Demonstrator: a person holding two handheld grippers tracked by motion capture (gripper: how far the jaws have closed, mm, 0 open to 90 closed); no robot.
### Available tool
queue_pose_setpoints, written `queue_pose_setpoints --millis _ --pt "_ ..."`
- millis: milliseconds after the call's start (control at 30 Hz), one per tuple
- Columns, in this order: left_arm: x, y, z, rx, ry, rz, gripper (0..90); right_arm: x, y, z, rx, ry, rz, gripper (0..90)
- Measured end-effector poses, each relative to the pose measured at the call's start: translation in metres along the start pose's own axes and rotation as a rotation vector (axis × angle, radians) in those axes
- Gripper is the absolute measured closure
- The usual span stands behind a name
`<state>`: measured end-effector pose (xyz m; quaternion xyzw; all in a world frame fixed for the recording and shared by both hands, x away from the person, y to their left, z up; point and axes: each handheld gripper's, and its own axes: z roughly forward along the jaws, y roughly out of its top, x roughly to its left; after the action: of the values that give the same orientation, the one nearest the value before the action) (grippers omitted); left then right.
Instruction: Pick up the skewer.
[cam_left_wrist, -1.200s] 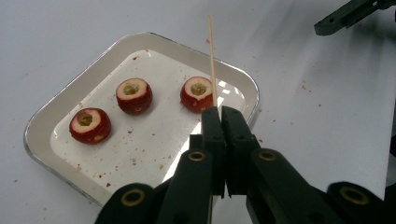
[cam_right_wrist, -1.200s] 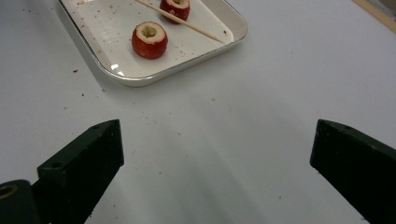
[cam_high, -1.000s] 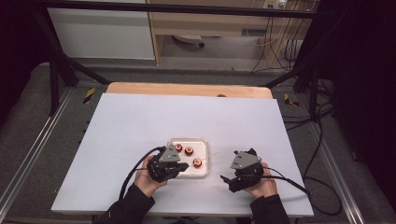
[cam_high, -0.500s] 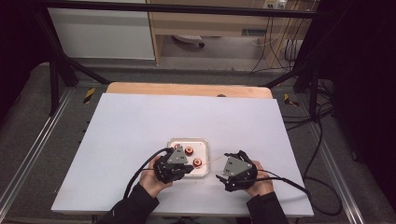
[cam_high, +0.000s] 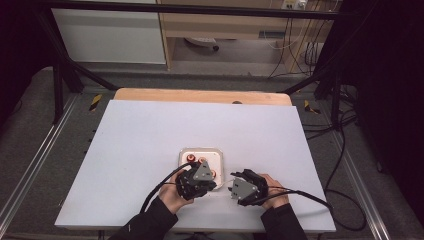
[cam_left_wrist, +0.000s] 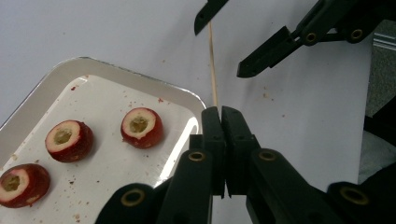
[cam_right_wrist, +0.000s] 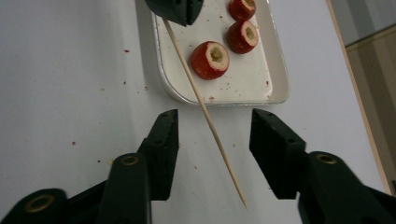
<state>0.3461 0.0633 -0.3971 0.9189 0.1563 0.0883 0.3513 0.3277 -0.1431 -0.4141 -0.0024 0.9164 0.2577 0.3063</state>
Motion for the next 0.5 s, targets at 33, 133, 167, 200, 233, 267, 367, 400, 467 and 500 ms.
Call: queue_pose_setpoints --millis 33,133,167,200,233,267,367,400,467,500 --pt "-0.001 0.001 0.0 0.003 -0.002 0.003 88.9 0.001 0.0 0.0 0.001 -0.001 -0.026 57.1" --pt "-0.002 0.002 0.002 0.003 -0.004 0.006 88.9 0.003 0.001 0.002 0.003 0.002 -0.074 62.1" --pt "-0.002 0.002 0.002 0.003 -0.004 0.006 88.9 0.003 0.001 0.002 0.007 0.01 -0.097 63.9" --pt "-0.003 0.003 0.002 -0.001 -0.006 0.0 88.9 0.003 0.001 0.004 -0.01 0.007 -0.104 65.3" --pt "-0.003 0.003 0.002 0.003 -0.009 0.008 88.9 0.003 0.001 0.003 0.004 0.01 -0.12 66.0" --pt "-0.003 0.003 0.002 0.003 -0.009 0.008 88.9 0.002 0.0 0.003 0.014 0.009 -0.155 67.0" --pt "-0.004 0.004 0.002 0.005 -0.014 0.01 88.9 0.014 0.002 0.006 -0.017 0.037 -0.036 69.3" --pt "-0.004 0.004 0.002 0.006 -0.015 0.01 88.9 0.013 0.002 0.007 -0.013 0.022 -0.061 70.2" --pt "-0.004 0.005 0.002 0.012 -0.02 0.019 88.9 0.006 0.001 0.006 0.028 0.02 -0.202 72.0" --pt "-0.004 0.005 0.002 0.012 -0.02 0.019 88.9 0.006 0.001 0.006 0.028 0.02 -0.202 72.0"
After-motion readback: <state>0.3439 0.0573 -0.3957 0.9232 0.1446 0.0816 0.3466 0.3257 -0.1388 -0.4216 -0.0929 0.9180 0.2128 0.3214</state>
